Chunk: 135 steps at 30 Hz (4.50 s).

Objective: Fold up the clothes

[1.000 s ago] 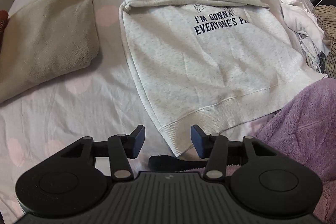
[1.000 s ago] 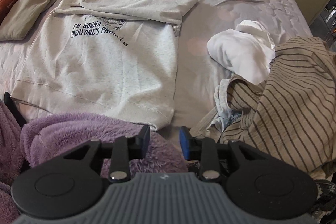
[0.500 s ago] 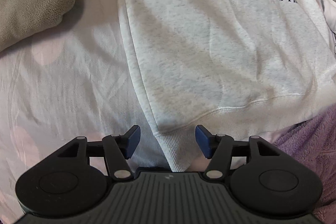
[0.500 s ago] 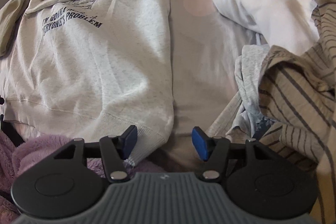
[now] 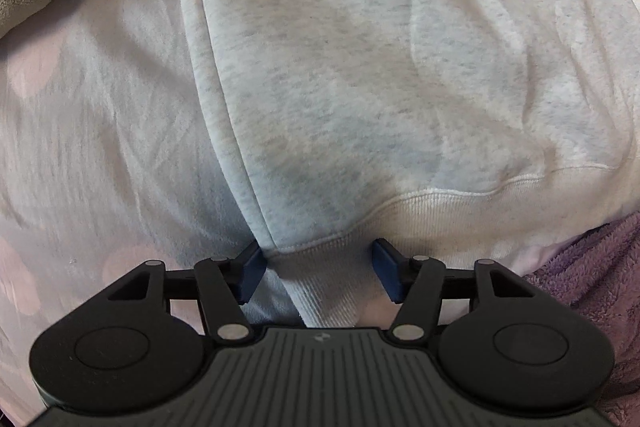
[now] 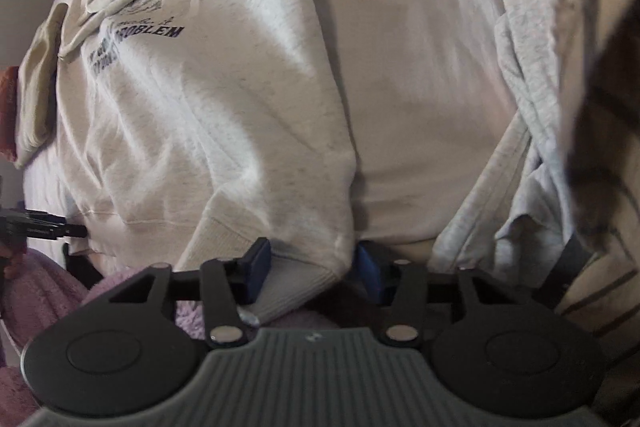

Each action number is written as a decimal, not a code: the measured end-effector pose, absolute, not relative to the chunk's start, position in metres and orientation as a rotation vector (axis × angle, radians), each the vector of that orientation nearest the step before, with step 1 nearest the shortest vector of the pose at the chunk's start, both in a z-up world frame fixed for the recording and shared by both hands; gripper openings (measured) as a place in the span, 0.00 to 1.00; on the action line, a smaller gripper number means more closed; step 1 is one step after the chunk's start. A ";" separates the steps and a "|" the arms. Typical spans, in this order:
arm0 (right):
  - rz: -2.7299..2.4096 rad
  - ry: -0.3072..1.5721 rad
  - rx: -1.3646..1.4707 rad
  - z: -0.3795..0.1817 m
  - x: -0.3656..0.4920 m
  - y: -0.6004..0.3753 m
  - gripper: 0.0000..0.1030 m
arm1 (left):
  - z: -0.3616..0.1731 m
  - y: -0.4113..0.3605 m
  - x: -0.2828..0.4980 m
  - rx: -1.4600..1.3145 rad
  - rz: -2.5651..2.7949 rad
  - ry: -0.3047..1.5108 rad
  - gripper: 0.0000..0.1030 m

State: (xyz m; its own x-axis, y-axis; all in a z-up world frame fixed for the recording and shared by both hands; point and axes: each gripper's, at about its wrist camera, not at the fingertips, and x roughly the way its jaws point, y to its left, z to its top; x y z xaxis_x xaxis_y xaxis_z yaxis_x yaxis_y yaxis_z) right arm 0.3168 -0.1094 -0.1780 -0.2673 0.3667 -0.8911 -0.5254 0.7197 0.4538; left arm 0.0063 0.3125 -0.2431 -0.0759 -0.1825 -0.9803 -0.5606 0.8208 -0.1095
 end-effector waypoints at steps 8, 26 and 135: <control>0.868 1.456 -0.250 -0.131 0.299 -0.101 0.06 | -0.207 0.302 -0.007 -0.526 0.296 1.534 0.10; 0.918 1.109 -0.300 0.016 0.255 -0.114 0.02 | -0.023 0.318 -0.043 -0.407 0.287 1.150 0.03; 1.211 0.602 -1.251 -0.033 0.177 -0.005 0.06 | -0.085 0.284 0.060 0.252 0.241 1.213 0.05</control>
